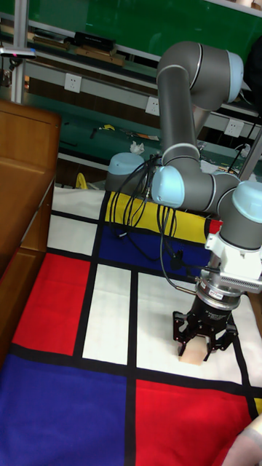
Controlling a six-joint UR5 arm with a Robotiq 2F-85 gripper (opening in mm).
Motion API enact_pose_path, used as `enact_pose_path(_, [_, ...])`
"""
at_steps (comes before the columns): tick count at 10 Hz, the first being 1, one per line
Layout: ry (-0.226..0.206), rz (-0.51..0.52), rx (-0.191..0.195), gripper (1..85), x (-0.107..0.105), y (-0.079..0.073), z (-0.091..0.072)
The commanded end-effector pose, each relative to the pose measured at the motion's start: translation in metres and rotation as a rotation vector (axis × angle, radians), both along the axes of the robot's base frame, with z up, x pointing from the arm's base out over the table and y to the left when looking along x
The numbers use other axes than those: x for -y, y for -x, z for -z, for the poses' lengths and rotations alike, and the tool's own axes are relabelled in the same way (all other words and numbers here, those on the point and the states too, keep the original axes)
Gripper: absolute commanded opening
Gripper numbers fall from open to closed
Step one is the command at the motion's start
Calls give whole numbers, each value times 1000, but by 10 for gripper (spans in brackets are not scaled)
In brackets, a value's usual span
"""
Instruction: Put the object on the shelf
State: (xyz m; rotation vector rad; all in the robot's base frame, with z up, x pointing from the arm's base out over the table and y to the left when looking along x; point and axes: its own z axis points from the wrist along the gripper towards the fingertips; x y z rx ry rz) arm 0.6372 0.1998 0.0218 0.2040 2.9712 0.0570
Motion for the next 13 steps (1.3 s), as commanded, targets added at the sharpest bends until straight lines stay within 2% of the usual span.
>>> enact_pose_path(1, [18,31,16,10,5,-9,-14])
enact_pose_path(2, [39,25,15,10,11,-11,-17])
enact_pose_path(4, [40,10,1,10,15,-11,-32])
enact_pose_path(7, [36,-45,-40,10,35,-6,-74])
enact_pose_path(11, [11,-118,-68,10,63,9,-117])
enact_pose_path(13, [13,-124,-73,10,71,21,-128])
